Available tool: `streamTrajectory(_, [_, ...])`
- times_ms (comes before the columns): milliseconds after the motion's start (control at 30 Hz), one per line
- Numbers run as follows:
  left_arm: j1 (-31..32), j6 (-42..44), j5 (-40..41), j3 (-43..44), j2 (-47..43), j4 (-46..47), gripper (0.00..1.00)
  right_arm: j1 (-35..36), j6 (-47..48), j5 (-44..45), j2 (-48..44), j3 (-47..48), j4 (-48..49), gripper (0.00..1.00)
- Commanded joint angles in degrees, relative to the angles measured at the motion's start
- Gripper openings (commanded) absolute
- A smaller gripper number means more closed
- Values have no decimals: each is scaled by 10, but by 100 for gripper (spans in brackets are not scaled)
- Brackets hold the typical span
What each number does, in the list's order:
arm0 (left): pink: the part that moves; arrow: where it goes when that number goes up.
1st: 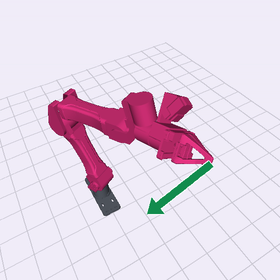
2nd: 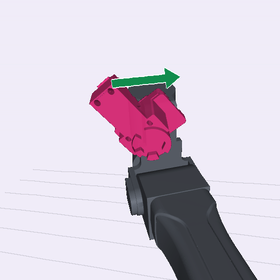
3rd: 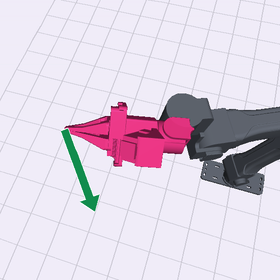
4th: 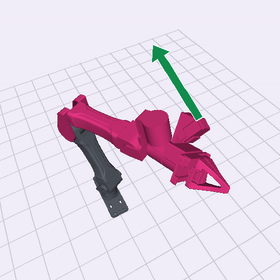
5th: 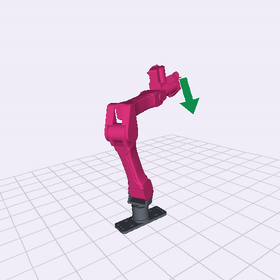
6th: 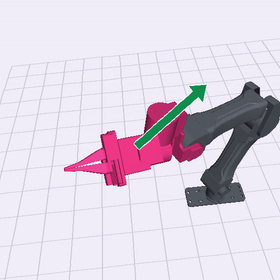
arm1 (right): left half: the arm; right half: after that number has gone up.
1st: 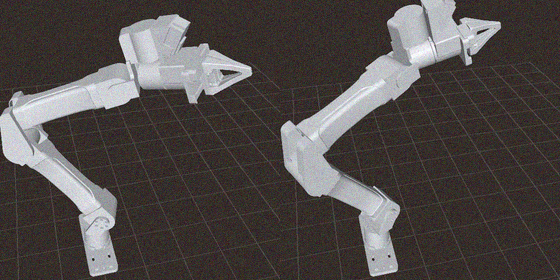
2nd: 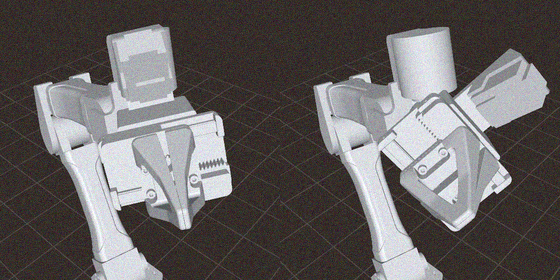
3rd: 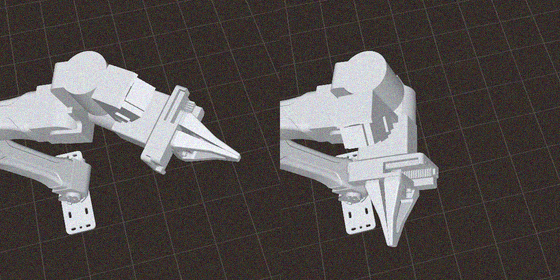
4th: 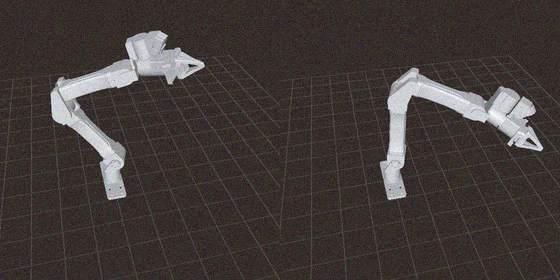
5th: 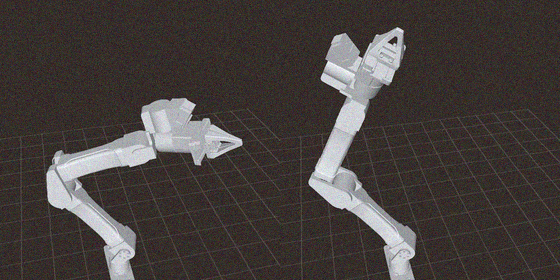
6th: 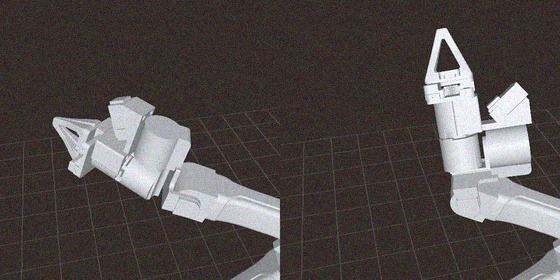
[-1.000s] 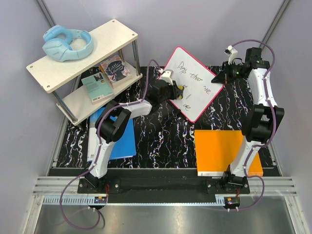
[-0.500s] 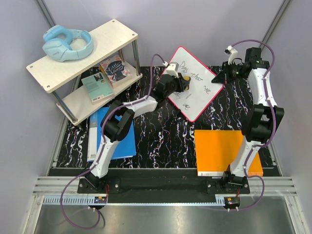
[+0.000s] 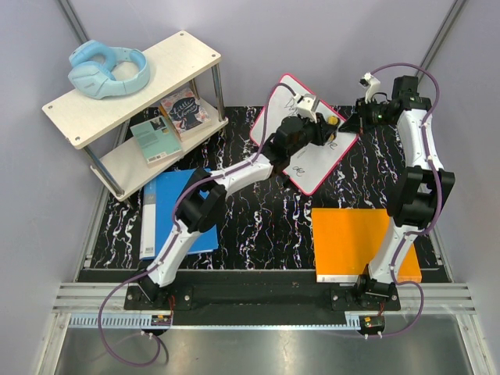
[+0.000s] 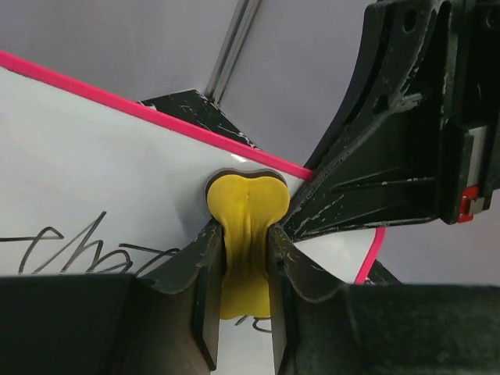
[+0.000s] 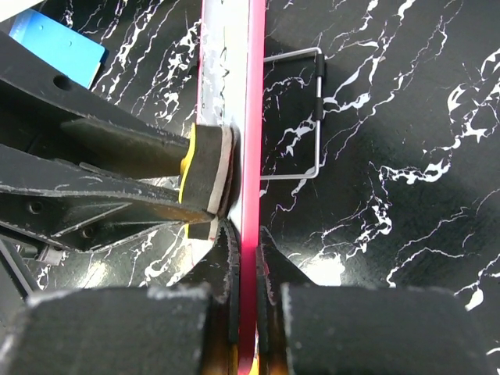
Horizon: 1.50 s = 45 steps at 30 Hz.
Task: Erase the whiteboard
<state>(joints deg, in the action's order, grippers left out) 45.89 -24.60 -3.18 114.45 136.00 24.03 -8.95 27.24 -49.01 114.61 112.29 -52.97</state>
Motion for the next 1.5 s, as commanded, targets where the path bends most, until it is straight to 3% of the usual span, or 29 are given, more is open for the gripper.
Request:
streamTrajectory(0, [-18, 41, 71, 34, 21, -20, 0, 49, 84, 19, 26, -16, -76, 0])
streamTrajectory(333, [-99, -6, 92, 16, 37, -40, 0, 49, 90, 16, 25, -17, -82, 0])
streamTrajectory(600, [-147, -48, 77, 81, 91, -59, 0, 50, 93, 12, 27, -18, -86, 0])
streamTrajectory(933, [-112, 7, -65, 67, 77, -37, 0, 51, 98, 11, 29, -15, -93, 0])
streamTrajectory(1467, [-120, -36, 30, 233, 139, 28, 0, 59, 103, 15, 35, -15, -99, 0])
